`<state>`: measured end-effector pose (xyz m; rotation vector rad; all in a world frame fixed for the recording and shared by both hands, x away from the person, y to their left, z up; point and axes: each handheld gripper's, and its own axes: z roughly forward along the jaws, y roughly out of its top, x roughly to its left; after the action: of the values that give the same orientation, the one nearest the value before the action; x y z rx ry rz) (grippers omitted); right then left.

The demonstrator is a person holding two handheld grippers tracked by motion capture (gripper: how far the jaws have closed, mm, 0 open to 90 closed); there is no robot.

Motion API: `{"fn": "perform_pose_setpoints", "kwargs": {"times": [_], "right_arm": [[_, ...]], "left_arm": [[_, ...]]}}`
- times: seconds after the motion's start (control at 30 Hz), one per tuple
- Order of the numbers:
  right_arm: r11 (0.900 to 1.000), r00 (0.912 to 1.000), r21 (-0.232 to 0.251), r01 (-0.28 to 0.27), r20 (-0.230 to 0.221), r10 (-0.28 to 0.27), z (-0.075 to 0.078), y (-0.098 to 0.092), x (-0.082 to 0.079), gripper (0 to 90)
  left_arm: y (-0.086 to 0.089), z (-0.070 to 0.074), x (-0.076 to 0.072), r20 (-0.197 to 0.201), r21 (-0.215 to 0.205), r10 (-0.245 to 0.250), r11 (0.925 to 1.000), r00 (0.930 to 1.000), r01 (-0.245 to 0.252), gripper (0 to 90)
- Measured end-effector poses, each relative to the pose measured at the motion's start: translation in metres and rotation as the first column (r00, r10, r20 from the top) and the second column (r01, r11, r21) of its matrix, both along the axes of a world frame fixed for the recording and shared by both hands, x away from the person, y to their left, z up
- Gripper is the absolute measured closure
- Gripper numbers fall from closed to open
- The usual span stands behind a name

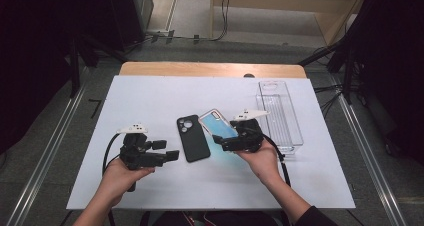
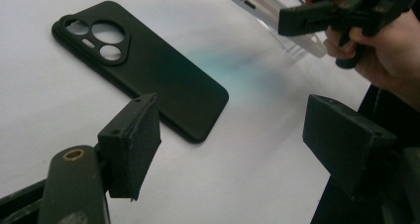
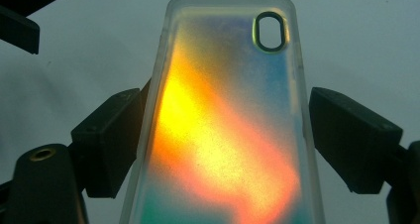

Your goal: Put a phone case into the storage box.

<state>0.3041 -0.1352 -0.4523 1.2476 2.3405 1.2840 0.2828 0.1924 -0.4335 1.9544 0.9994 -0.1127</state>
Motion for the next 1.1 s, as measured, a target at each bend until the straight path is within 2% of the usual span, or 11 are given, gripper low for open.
{"fn": "perform_pose_setpoints", "kwargs": {"times": [0.27,0.53,0.67,0.9,1.0,1.1], "right_arm": [[0.999,0.9993,0.022,0.034,0.014,-0.035,-0.002,0.006,-0.009,14.8],[0.996,0.997,0.047,0.076,0.006,-0.077,-0.009,0.015,-0.019,14.8],[0.994,0.996,0.058,0.089,0.006,-0.089,-0.011,0.02,-0.022,14.8],[0.986,0.9912,0.106,0.128,0.022,-0.131,-0.012,0.027,-0.025,14.8],[0.981,0.9894,0.135,0.142,0.014,-0.145,-0.013,0.031,-0.025,14.8],[0.975,0.988,0.162,0.15,0.009,-0.154,-0.015,0.035,-0.026,14.8]], "left_arm": [[-0.009,0.009,0.009,-0.031,-0.01,0.017,0.9998,0.9994,-0.018,23.8],[-0.019,0.015,0.016,-0.025,0.026,0.04,0.9989,0.9989,-0.039,23.8],[-0.023,0.016,0.019,-0.037,0.017,0.044,0.9989,0.9983,-0.044,23.8],[-0.03,0.017,0.026,-0.049,0.008,0.059,0.9982,0.997,-0.059,23.8],[-0.033,0.018,0.029,-0.039,0.019,0.063,0.9979,0.9973,-0.062,23.8],[-0.036,0.019,0.032,-0.05,0.013,0.073,0.9973,0.9961,-0.072,23.8]]}}
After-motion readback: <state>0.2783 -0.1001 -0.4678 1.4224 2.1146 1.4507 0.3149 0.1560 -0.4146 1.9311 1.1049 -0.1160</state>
